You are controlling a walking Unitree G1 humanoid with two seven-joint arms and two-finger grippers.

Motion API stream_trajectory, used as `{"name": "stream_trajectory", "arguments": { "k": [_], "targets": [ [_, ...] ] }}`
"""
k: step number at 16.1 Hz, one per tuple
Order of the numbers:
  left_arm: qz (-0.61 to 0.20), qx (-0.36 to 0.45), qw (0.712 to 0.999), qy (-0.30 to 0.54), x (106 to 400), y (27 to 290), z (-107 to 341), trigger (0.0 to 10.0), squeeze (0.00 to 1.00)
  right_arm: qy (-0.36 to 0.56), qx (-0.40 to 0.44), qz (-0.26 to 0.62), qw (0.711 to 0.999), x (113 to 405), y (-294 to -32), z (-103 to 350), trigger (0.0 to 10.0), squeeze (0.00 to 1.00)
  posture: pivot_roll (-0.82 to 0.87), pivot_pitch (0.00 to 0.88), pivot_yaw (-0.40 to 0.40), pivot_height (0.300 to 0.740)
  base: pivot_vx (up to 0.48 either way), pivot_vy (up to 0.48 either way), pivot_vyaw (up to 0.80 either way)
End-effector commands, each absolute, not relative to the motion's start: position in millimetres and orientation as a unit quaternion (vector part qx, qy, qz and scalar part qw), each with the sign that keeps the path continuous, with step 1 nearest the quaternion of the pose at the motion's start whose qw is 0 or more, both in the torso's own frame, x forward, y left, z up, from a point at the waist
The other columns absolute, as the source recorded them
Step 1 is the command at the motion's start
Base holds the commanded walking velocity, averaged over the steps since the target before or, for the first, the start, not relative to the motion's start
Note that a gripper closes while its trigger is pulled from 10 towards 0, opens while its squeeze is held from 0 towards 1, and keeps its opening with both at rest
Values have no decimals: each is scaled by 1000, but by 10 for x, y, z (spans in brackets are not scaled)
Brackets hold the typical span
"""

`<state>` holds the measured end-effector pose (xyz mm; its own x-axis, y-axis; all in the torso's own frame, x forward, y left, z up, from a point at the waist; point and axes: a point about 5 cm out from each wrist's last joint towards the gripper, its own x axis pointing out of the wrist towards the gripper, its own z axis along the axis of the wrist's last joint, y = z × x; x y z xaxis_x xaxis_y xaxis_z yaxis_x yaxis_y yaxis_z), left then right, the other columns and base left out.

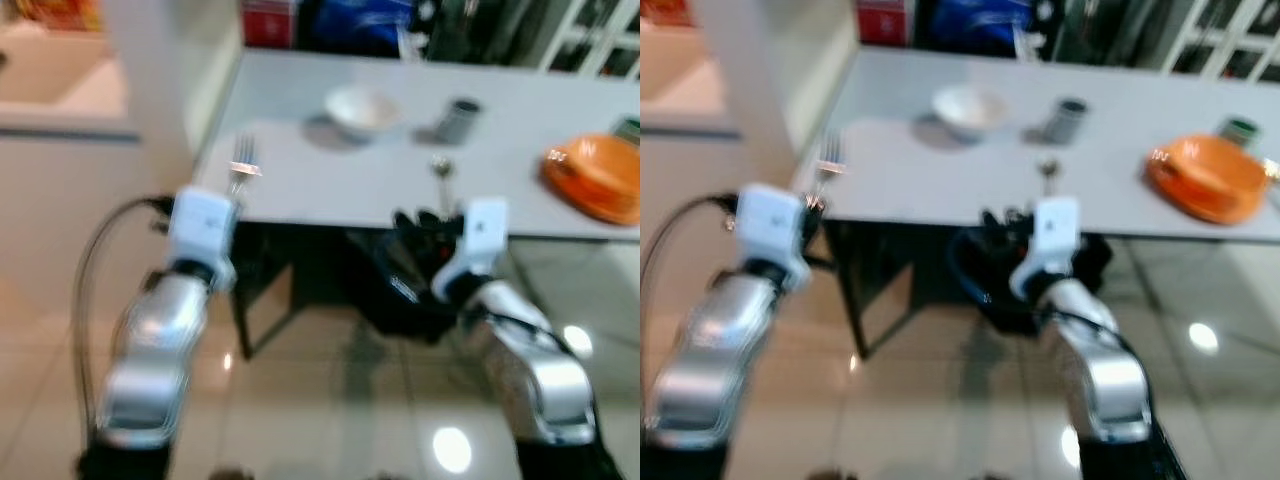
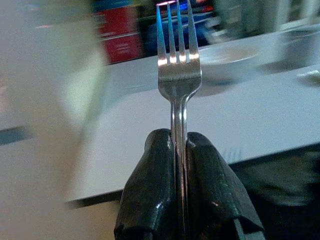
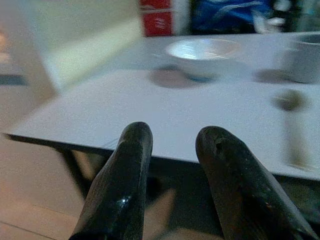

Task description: Setting the table

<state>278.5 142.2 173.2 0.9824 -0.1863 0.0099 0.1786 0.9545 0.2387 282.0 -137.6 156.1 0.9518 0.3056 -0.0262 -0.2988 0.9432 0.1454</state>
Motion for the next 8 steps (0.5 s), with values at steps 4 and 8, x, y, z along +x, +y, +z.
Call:
{"name": "stream_trajectory", "arguments": {
  "k": [4,8],
  "targets": [
    [-74,126,989,-23,2815,1486,1787,10000,0,12,80,152,985,2846,-1359,1638,10000,0,9,53,-39,740,0,-480,0],
    [-70,126,989,-23,2821,1475,1792,10000,0,13,81,153,985,2850,-1356,1637,10000,0,7,57,-42,740,0,-480,0]
  ]
}}
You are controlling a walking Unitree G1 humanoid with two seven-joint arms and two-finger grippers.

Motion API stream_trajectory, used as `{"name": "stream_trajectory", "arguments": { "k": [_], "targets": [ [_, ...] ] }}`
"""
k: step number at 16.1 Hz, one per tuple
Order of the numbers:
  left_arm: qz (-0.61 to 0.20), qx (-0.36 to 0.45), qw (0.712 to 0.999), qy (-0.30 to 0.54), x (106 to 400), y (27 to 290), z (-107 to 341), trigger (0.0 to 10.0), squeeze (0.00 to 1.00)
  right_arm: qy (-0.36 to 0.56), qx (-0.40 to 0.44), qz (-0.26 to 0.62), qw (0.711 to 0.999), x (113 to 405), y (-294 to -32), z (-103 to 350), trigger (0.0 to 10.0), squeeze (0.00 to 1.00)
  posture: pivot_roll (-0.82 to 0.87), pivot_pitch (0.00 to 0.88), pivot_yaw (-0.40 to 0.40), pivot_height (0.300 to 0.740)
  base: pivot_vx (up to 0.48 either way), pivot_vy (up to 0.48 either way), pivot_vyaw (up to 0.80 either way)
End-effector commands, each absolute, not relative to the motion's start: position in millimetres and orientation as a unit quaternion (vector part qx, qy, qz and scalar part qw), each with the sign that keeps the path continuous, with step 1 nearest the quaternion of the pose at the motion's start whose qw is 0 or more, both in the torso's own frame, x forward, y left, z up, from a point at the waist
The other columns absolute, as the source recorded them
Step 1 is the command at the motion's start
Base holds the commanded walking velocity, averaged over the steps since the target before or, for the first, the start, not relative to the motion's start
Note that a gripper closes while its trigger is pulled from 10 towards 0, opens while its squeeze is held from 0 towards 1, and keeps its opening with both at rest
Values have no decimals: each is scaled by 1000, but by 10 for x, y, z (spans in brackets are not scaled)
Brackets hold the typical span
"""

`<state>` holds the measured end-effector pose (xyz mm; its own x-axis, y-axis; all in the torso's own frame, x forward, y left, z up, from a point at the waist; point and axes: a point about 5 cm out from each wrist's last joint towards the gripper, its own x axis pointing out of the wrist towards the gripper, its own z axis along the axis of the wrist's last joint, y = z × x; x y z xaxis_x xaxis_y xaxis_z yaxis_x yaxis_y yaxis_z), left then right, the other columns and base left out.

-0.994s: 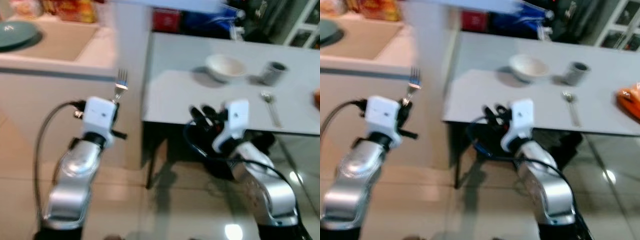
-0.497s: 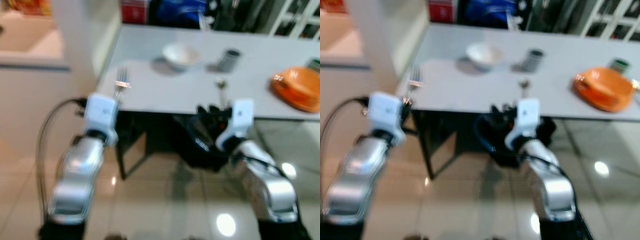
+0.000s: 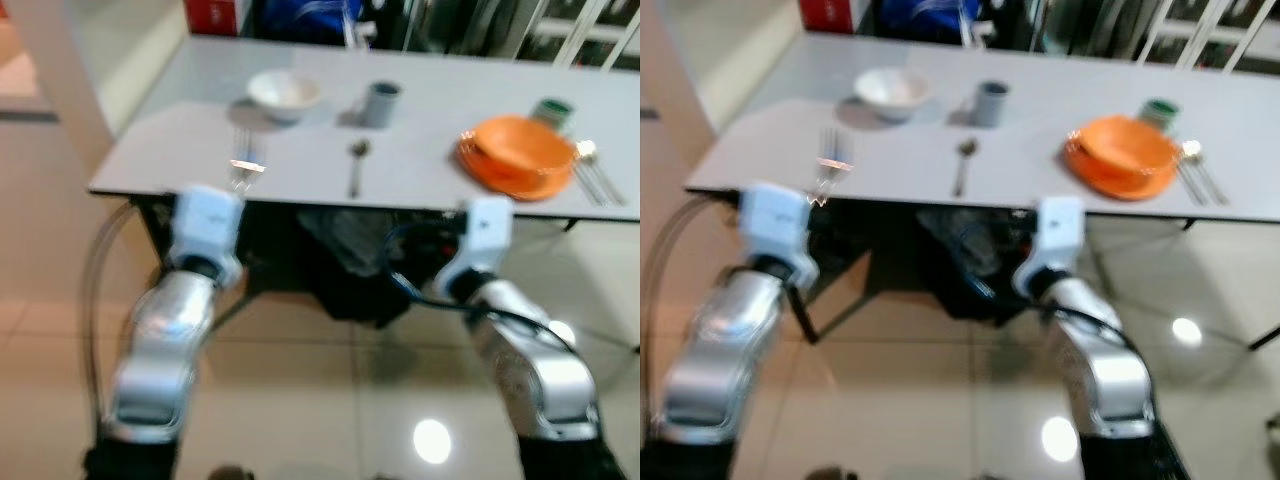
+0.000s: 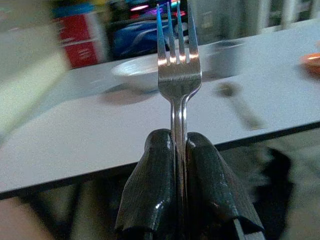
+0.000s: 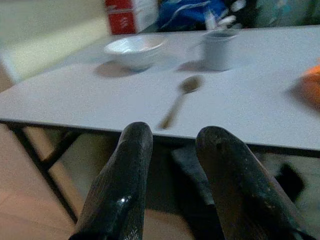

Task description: Setting the table

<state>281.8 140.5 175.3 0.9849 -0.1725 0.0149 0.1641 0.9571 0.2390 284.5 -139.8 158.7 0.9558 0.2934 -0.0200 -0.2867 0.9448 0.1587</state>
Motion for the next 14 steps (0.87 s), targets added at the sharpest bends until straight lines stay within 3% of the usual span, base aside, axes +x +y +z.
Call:
{"name": "stream_trajectory", "arguments": {
  "k": [1,6,14],
  "targets": [
    [-69,124,990,-22,2822,1475,1793,10000,0,14,82,153,985,2849,-1356,1637,10000,0,6,57,-43,740,0,-480,0],
    [-63,119,991,-21,2820,1482,1797,10000,0,28,90,150,984,2842,-1372,1580,10000,0,5,60,-42,740,0,-480,0],
    [-59,104,993,-17,2856,1525,1786,10000,0,30,77,143,986,2854,-1362,1568,10000,0,5,59,-33,740,49,0,0]
  ]
}}
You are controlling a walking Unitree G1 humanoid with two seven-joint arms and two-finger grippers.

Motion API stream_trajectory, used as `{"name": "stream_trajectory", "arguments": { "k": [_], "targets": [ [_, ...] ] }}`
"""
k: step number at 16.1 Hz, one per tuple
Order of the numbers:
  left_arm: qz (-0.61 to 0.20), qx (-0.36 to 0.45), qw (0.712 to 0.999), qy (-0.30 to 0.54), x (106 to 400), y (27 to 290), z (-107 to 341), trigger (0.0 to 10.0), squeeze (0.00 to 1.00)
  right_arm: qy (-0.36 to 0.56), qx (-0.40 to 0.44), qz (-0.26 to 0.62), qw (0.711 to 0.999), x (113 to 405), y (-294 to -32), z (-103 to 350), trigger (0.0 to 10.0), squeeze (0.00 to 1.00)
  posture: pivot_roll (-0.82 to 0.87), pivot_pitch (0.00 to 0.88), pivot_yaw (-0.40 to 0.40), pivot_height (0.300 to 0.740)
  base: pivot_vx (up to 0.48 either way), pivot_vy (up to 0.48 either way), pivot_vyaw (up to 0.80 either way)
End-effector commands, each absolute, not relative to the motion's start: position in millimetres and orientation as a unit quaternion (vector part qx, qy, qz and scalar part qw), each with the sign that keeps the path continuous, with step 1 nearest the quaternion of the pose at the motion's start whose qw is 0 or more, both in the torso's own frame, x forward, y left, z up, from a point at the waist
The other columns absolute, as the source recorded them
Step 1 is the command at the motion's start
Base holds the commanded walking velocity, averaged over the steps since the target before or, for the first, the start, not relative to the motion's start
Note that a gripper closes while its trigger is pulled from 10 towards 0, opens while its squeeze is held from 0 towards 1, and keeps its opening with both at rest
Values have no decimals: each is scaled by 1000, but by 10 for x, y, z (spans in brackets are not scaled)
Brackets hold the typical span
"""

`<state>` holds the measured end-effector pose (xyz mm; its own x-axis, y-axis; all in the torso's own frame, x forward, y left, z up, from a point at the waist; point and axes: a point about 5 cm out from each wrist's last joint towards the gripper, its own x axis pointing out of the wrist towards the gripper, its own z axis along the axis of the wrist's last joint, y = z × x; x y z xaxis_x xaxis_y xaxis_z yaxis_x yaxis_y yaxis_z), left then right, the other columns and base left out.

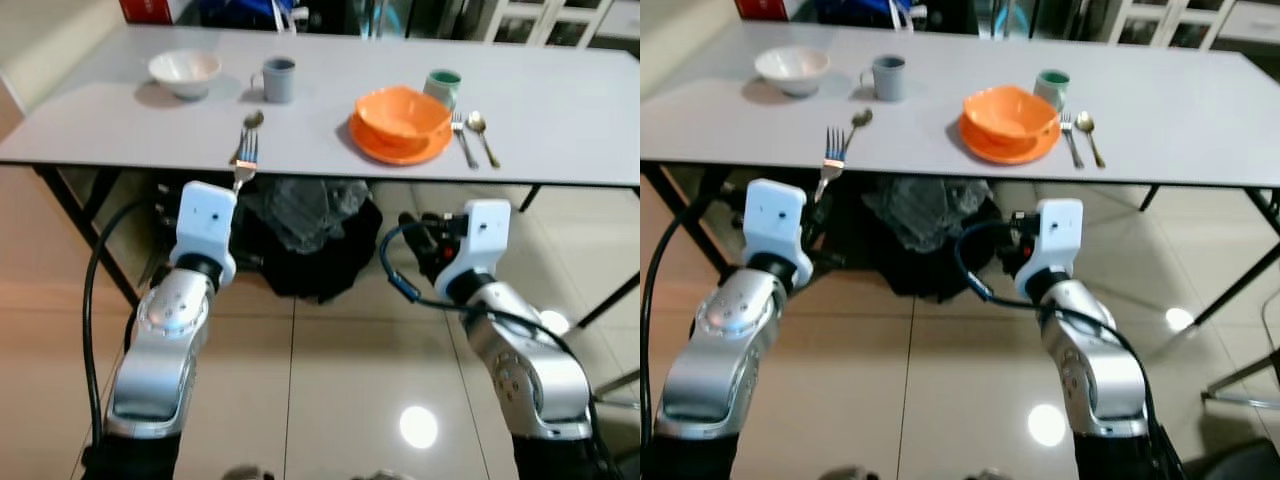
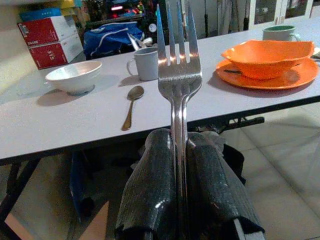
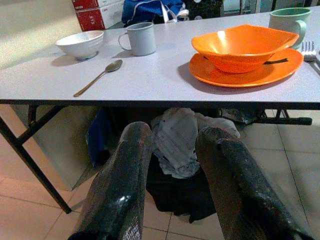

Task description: Setting the table

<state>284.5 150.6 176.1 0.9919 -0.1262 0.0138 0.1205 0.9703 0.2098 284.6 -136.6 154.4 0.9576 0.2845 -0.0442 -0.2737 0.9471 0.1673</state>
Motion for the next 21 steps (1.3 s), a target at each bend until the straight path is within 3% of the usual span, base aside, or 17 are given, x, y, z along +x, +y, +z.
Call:
{"name": "stream_trajectory", "arguments": {
  "k": [1,14,15,21],
  "targets": [
    [-59,103,993,-18,2857,1529,1787,10000,0,29,77,144,986,2856,-1356,1572,10000,0,5,57,-34,740,412,0,0],
    [-66,105,992,-11,2836,1575,1778,10000,0,28,81,168,982,2846,-1250,1568,10000,0,13,33,-32,740,427,0,0],
    [-66,106,992,-11,2835,1584,1778,10000,0,26,104,183,977,2828,-1226,1579,10000,1000,14,33,-32,740,416,0,0],
    [-73,111,991,-9,2835,1595,1776,10000,0,26,99,189,977,2828,-1260,1590,10000,1000,14,39,-28,740,409,0,0]
  ]
}}
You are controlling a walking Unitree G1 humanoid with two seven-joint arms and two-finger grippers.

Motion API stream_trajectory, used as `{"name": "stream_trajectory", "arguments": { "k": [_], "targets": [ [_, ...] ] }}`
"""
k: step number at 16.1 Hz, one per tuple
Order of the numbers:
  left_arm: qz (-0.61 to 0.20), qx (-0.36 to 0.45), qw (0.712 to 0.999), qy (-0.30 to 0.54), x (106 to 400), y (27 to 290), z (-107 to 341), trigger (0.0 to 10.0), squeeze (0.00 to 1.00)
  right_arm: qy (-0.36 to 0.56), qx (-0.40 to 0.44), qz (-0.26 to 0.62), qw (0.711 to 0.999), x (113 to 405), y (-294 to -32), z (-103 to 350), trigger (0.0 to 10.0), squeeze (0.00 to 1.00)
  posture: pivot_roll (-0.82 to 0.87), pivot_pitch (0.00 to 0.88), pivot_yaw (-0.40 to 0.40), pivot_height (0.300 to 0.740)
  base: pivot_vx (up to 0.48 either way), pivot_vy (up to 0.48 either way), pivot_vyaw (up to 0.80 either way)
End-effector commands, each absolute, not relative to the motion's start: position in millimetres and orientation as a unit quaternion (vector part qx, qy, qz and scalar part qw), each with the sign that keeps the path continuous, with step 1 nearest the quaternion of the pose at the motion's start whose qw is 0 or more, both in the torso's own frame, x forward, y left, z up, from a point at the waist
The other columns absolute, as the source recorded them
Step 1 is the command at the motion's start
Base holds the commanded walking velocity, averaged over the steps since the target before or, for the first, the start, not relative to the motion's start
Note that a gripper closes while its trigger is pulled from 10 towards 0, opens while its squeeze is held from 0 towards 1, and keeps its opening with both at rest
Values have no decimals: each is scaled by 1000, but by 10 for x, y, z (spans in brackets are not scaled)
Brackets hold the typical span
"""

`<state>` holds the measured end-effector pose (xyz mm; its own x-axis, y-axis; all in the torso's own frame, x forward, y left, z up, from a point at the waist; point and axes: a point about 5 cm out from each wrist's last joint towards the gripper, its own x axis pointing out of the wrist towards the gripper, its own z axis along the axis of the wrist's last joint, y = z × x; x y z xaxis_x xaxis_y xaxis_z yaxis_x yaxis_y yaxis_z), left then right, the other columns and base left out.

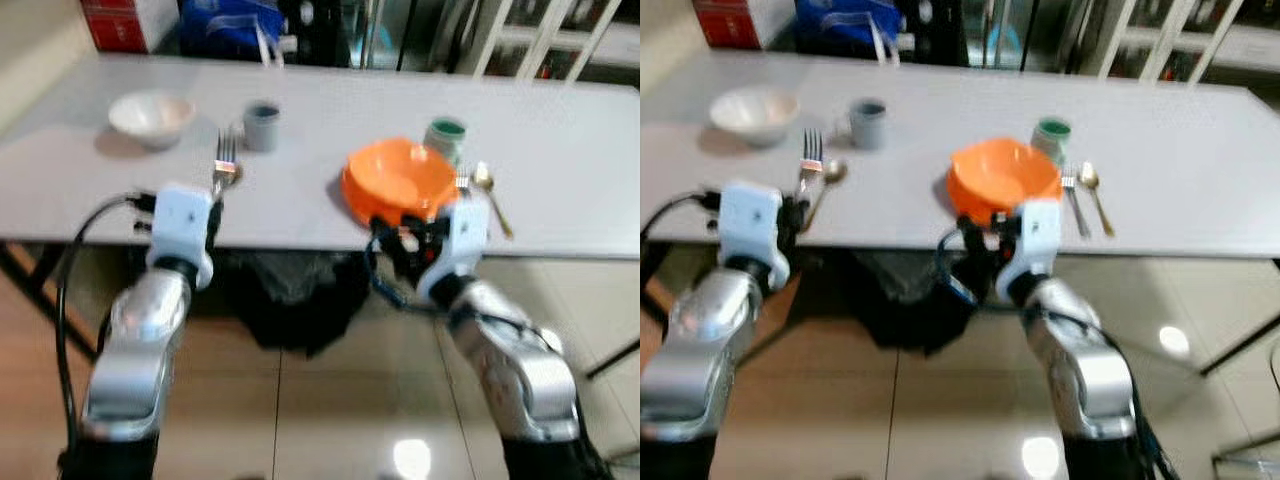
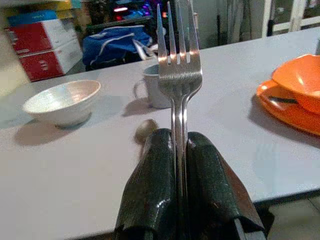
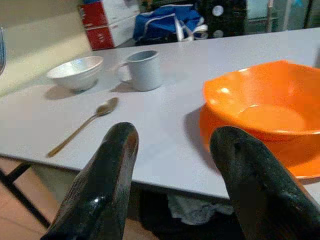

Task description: Setting the table

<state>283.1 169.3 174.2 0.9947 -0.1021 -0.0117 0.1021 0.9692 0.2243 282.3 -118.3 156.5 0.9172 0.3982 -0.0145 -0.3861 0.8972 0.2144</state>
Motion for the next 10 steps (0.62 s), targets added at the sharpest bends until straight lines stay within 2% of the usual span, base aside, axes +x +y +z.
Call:
{"name": "stream_trajectory", "arguments": {
  "k": [1,2,3,4,6,10],
  "targets": [
    [-75,112,991,-7,2836,1590,1770,10000,0,28,89,194,977,2828,-1278,1595,10000,1000,13,40,-28,740,409,0,0],
    [-75,112,991,-6,2835,1590,1766,10000,0,32,81,197,976,2824,-1286,1593,10000,1000,12,43,-28,740,405,0,0],
    [-75,112,991,-5,2832,1594,1762,10000,0,37,76,208,974,2811,-1278,1589,10000,396,11,44,-28,740,401,0,0],
    [-73,113,991,-1,2828,1605,1749,10000,0,44,66,221,972,2794,-1270,1576,10000,0,12,48,-29,740,394,0,0],
    [-66,111,990,50,2848,1635,1629,10000,0,51,57,233,969,2776,-1278,1574,10000,0,12,57,-32,740,0,0,0],
    [-82,123,986,76,3014,1622,1540,10000,0,42,52,265,962,2747,-1280,1655,10000,0,-2,79,-37,740,0,0,0]
  ]
}}
